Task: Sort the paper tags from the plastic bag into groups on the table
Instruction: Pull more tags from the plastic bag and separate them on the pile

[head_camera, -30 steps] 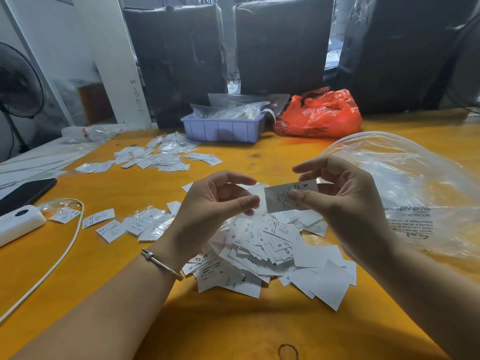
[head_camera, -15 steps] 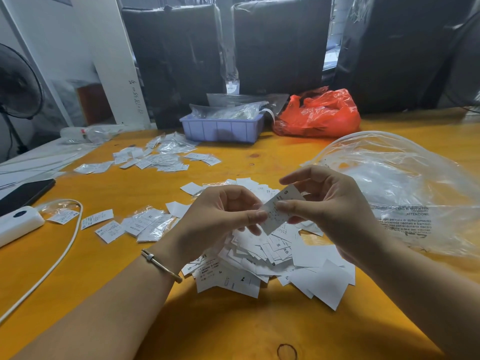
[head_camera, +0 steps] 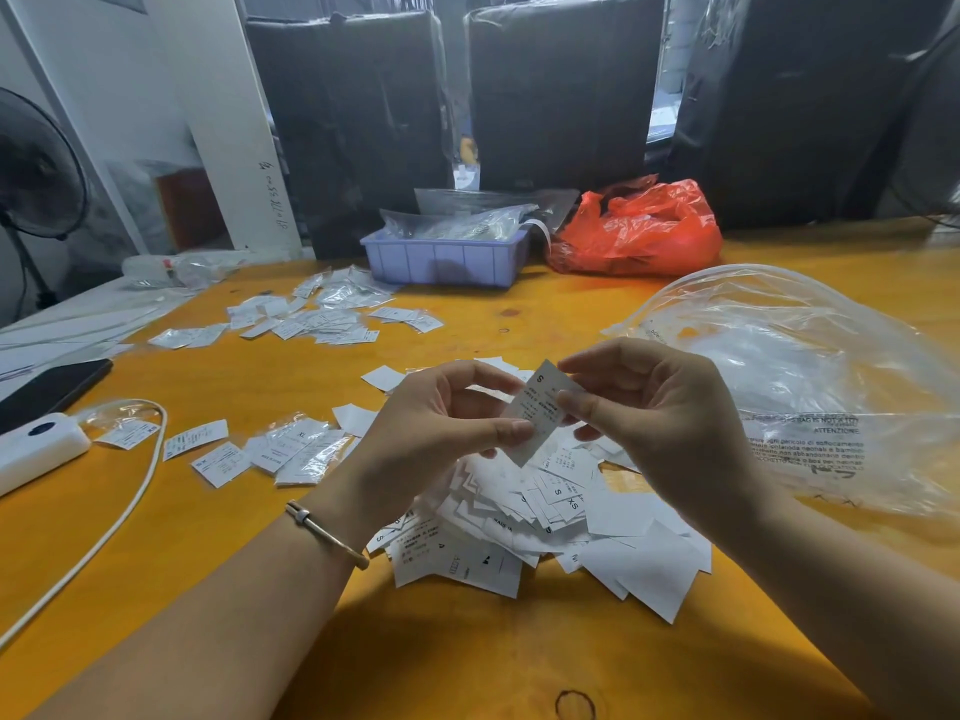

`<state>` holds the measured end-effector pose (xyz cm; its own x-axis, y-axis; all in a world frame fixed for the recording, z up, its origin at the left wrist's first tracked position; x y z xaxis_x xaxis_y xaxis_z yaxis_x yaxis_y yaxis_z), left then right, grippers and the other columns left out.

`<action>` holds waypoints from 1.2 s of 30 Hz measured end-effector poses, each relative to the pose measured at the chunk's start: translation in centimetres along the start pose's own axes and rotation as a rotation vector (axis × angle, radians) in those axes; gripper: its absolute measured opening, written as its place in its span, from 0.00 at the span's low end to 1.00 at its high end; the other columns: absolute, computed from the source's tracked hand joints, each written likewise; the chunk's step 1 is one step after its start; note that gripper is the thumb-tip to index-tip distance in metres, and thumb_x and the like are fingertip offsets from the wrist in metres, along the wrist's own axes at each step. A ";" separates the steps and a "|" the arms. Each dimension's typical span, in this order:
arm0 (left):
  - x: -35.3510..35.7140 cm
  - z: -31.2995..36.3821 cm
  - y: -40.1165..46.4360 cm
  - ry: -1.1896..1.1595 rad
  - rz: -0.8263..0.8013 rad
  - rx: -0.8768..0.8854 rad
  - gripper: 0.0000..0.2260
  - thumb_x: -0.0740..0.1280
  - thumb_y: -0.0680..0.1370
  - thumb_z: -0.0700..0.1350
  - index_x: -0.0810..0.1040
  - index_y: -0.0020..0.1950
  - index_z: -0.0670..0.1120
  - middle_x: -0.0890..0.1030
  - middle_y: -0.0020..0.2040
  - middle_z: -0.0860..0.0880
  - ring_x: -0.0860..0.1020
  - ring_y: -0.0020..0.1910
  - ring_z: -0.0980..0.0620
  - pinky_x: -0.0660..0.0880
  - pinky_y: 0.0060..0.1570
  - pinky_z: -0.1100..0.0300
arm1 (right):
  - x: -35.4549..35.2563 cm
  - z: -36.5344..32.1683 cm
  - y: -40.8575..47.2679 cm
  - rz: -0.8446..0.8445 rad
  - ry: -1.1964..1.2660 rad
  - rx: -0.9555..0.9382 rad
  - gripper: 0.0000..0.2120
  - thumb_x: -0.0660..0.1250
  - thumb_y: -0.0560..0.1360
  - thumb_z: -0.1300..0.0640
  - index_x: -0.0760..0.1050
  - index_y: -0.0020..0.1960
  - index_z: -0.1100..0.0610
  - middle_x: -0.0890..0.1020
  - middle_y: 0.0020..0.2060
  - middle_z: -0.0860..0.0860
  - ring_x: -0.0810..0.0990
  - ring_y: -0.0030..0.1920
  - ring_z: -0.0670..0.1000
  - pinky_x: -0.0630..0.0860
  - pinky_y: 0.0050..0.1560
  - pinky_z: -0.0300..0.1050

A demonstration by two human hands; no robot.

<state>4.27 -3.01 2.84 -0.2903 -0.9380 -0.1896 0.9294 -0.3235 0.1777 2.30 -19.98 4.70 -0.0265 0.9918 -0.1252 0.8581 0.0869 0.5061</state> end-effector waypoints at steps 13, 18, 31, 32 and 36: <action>-0.3 0.1 0.0 -0.096 0.053 -0.013 0.18 0.77 0.65 0.41 0.82 0.54 0.42 0.86 0.44 0.42 0.86 0.43 0.48 0.80 0.40 0.62 | 0.8 1.2 0.2 -0.183 -0.037 0.180 0.07 0.69 0.75 0.60 0.85 0.48 0.54 0.86 0.41 0.50 0.83 0.42 0.46 0.79 0.38 0.38; -0.4 0.1 0.0 -0.079 0.061 -0.005 0.18 0.77 0.65 0.42 0.82 0.54 0.43 0.87 0.44 0.43 0.86 0.42 0.50 0.78 0.38 0.65 | 0.7 1.2 0.2 -0.183 -0.034 0.179 0.06 0.68 0.75 0.60 0.84 0.48 0.53 0.86 0.40 0.50 0.83 0.41 0.47 0.80 0.38 0.39; -0.5 0.0 0.0 -0.057 0.020 0.041 0.05 0.72 0.72 0.43 0.84 0.47 0.47 0.86 0.46 0.45 0.83 0.44 0.53 0.78 0.41 0.65 | 1.7 2.2 -0.3 -0.268 -0.107 0.252 0.20 0.76 0.60 0.46 0.79 0.44 0.59 0.85 0.36 0.53 0.85 0.36 0.52 0.79 0.34 0.41; -0.4 0.1 0.0 -0.070 0.008 0.046 0.05 0.71 0.72 0.42 0.84 0.46 0.46 0.86 0.46 0.44 0.83 0.46 0.51 0.78 0.43 0.63 | 1.9 2.3 -0.4 -0.287 -0.117 0.260 0.19 0.76 0.60 0.46 0.80 0.43 0.59 0.85 0.36 0.53 0.85 0.36 0.52 0.80 0.34 0.42; -0.2 0.2 0.1 -0.071 -0.027 0.043 0.06 0.70 0.73 0.44 0.84 0.47 0.44 0.85 0.50 0.43 0.82 0.50 0.46 0.77 0.52 0.53 | 2.0 2.0 -0.4 -0.287 -0.104 0.208 0.09 0.75 0.69 0.54 0.81 0.42 0.59 0.85 0.36 0.53 0.84 0.37 0.50 0.78 0.35 0.41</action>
<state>4.37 -2.83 3.04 -0.3319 -0.9349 -0.1259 0.9109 -0.3523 0.2147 2.92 -18.21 2.57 -0.2381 0.9140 -0.3284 0.9094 0.3285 0.2551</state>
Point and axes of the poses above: each hand's wrist, its own y-axis towards the middle knuckle, its own x-axis out of the palm, z = x × y, the point moved 7 cm from there along y, towards the middle knuckle
